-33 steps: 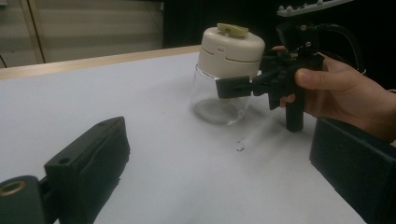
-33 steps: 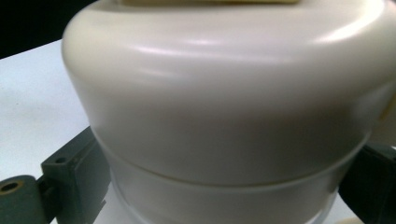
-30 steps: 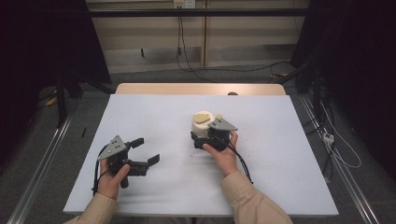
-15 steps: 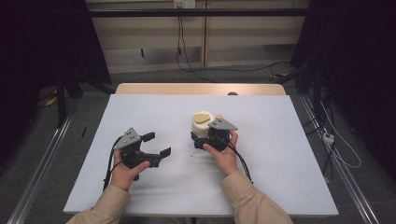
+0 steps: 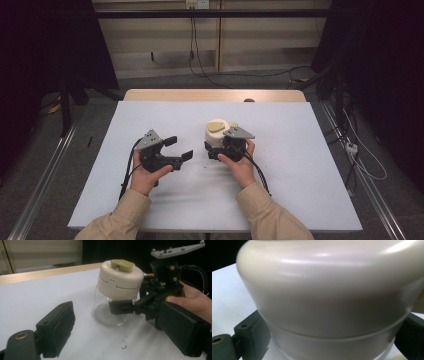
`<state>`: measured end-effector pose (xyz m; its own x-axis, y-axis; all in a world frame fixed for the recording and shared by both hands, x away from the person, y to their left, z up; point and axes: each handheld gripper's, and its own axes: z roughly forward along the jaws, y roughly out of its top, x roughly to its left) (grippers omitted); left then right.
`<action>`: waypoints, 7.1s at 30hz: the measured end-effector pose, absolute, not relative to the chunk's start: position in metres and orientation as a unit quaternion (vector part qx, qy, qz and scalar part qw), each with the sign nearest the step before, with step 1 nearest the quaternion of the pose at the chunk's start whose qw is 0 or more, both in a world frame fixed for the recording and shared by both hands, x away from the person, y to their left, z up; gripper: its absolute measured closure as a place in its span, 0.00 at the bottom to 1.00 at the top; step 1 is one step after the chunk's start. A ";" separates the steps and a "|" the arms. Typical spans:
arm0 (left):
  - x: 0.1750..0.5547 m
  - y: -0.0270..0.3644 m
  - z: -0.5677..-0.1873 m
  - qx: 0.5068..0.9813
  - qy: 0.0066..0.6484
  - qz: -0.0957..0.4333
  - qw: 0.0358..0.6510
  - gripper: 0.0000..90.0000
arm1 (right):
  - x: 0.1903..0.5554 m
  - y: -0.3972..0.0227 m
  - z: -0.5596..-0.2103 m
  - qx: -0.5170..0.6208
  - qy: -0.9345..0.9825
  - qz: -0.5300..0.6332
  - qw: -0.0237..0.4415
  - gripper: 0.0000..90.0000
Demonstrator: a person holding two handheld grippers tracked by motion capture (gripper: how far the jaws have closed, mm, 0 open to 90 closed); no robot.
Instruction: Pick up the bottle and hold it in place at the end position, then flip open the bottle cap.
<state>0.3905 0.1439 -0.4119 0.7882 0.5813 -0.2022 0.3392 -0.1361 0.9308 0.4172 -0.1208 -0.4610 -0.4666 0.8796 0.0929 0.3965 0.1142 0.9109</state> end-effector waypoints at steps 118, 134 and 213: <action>0.443 0.077 -0.377 0.809 0.310 0.076 0.494 1.00 | 0.418 -0.120 -0.461 0.456 0.712 0.475 0.246 0.04; 0.444 0.075 -0.371 0.806 0.308 0.075 0.499 1.00 | 0.417 -0.120 -0.461 0.456 0.712 0.474 0.246 0.04; 0.444 0.059 -0.356 0.798 0.298 0.076 0.517 1.00 | 0.418 -0.119 -0.461 0.457 0.712 0.472 0.246 0.04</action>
<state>0.4439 0.0595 -0.3559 0.8103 0.5555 -0.1867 0.3974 -0.2868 0.8717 0.4175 -0.1191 -0.4611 -0.4615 0.8835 0.0809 0.4185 0.1363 0.8979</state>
